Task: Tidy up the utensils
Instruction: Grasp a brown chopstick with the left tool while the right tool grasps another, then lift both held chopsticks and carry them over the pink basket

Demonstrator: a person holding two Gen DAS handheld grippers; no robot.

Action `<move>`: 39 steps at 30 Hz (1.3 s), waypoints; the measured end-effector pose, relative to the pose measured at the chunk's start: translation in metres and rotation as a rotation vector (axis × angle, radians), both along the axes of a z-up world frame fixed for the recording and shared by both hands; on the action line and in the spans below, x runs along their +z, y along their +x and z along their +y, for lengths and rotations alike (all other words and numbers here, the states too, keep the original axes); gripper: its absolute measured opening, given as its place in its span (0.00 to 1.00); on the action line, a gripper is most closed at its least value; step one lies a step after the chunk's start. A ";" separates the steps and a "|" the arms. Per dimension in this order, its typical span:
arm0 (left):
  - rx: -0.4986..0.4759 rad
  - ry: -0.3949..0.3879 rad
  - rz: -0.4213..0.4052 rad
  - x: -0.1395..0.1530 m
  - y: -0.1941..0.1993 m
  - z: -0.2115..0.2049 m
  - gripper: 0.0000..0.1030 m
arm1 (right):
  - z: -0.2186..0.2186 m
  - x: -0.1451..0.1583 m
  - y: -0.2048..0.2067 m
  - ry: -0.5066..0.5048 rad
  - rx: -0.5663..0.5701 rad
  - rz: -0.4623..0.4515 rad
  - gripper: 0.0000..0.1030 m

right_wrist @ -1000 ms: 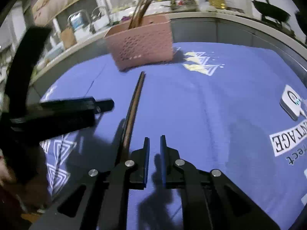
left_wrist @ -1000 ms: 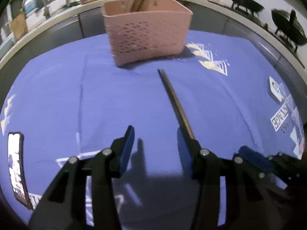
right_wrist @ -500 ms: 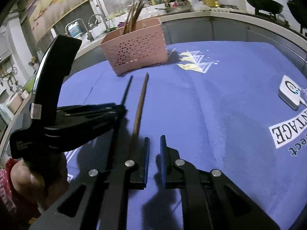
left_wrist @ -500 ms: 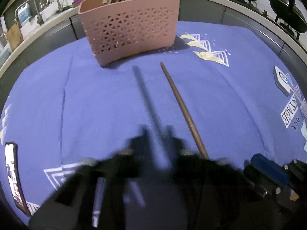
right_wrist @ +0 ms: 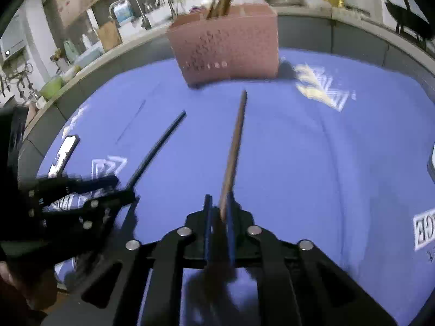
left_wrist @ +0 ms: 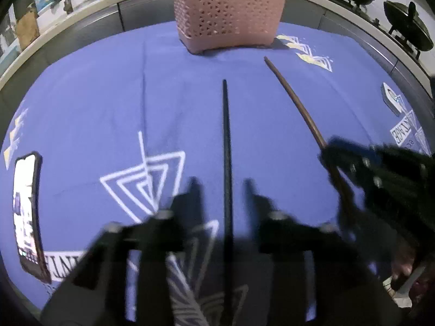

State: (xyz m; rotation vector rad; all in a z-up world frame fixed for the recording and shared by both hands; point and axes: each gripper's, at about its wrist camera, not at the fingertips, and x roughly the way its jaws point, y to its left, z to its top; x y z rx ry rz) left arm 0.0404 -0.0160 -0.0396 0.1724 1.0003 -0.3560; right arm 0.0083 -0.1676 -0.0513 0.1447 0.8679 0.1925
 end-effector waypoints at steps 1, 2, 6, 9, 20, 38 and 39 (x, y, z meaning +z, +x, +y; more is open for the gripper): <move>0.006 0.002 -0.002 0.000 0.004 -0.001 0.47 | -0.005 -0.002 -0.003 0.021 -0.010 0.005 0.07; 0.008 0.001 -0.002 0.000 0.009 -0.002 0.47 | -0.009 -0.002 -0.009 0.022 -0.020 0.007 0.07; -0.003 0.030 -0.031 -0.001 0.034 -0.016 0.47 | -0.016 -0.004 -0.033 0.000 -0.012 0.020 0.07; -0.022 0.044 -0.047 -0.001 0.046 -0.024 0.47 | -0.014 -0.002 -0.032 -0.039 0.009 0.038 0.08; -0.080 0.040 -0.078 -0.002 0.052 -0.028 0.45 | -0.004 0.013 0.087 -0.095 0.057 0.090 0.25; -0.141 -0.271 -0.209 0.081 0.025 -0.010 0.04 | -0.057 0.091 0.006 0.107 -0.075 -0.270 0.04; -0.136 -0.292 -0.223 0.089 0.024 -0.006 0.04 | -0.063 0.105 -0.002 0.128 -0.092 -0.320 0.04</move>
